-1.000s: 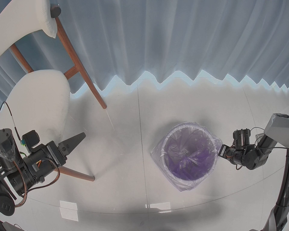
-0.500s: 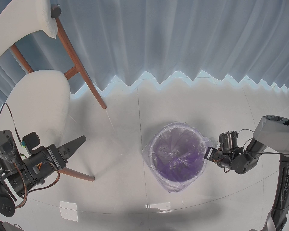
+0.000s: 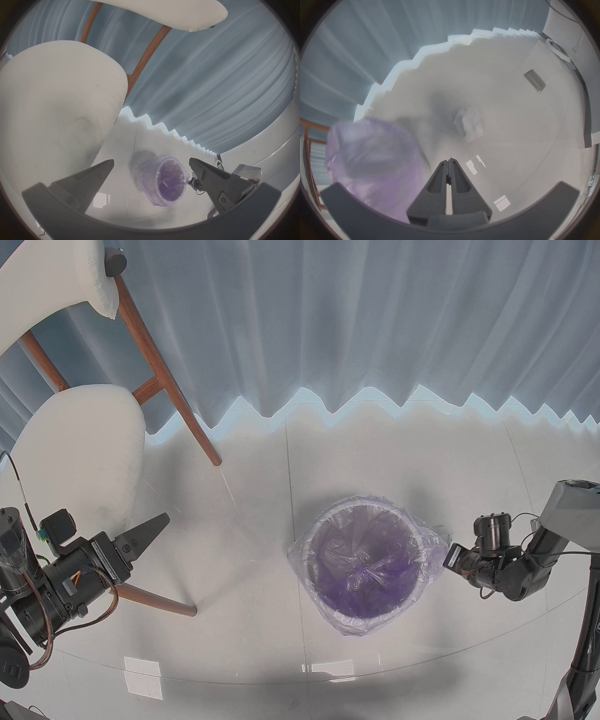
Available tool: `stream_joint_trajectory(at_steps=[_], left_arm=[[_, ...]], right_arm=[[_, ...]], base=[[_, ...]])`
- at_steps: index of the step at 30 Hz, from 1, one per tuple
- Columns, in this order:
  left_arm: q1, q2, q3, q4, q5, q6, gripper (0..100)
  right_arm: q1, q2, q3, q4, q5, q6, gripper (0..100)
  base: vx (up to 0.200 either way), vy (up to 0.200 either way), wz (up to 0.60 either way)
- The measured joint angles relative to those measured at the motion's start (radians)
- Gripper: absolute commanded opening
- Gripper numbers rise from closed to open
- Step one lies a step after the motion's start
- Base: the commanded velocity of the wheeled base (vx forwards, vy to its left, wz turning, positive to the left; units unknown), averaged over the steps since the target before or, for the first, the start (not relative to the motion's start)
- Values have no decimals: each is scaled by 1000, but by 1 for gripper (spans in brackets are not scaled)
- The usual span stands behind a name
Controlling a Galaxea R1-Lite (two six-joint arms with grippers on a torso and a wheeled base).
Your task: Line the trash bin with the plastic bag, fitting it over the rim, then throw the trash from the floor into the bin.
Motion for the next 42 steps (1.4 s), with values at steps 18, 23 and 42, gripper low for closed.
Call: stream_joint_trajectory(at_steps=[18,23,42], left_arm=[[98,-50,74,-19,-56,159,100],[105,-59,79,-19,-56,164,100],[114,-59,83,-19,-56,161,100]], right_arm=[[-263,-114,37,13,110,-123,100],[-236,-96,54,1,99,-129,100],[-169,203,-143,-160,37,-248,100]], base=[[0,0,0],[0,0,0],[0,0,0]])
